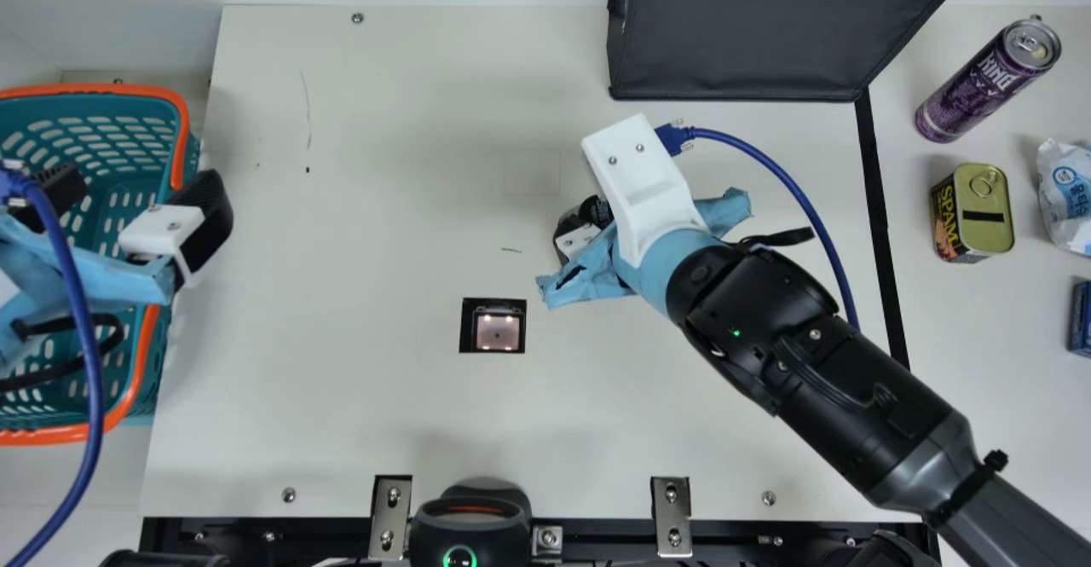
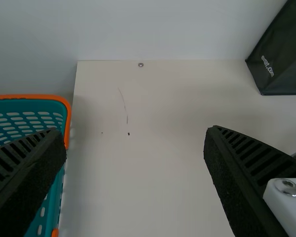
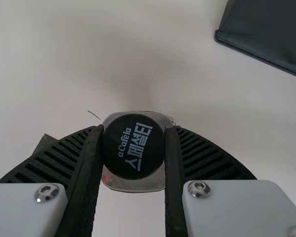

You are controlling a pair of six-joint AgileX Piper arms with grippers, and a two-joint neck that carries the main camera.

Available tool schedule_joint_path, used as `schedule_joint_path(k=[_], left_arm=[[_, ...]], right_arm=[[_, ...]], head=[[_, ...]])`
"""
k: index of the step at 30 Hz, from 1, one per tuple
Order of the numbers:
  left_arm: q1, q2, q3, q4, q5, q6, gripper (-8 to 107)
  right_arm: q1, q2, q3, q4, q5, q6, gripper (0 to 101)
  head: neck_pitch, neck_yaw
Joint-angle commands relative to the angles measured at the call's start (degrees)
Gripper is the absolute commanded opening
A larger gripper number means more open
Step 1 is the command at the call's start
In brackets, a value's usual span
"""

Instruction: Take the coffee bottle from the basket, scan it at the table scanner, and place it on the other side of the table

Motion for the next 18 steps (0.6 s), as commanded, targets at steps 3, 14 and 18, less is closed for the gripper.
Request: schedule_joint_path(k=[3,14,18], left_arm=[[0.0,0.0,0.0,0.0,0.0,0.0,90],[0.0,0.0,0.0,0.0,0.0,0.0,90],[0.0,0.0,0.0,0.0,0.0,0.0,90]], right_arm=[[0.1,-0.2,-0.6,-0.3,0.2,0.5,0],[0.3,-1.0,-4.3,-0.6,4.0,1.5,0],[0.6,-1.0,-6.1,-0.7,5.7,1.7,0]], head=[[-1.7,0.1],[-1.7,0.1],[-1.7,-1.2]])
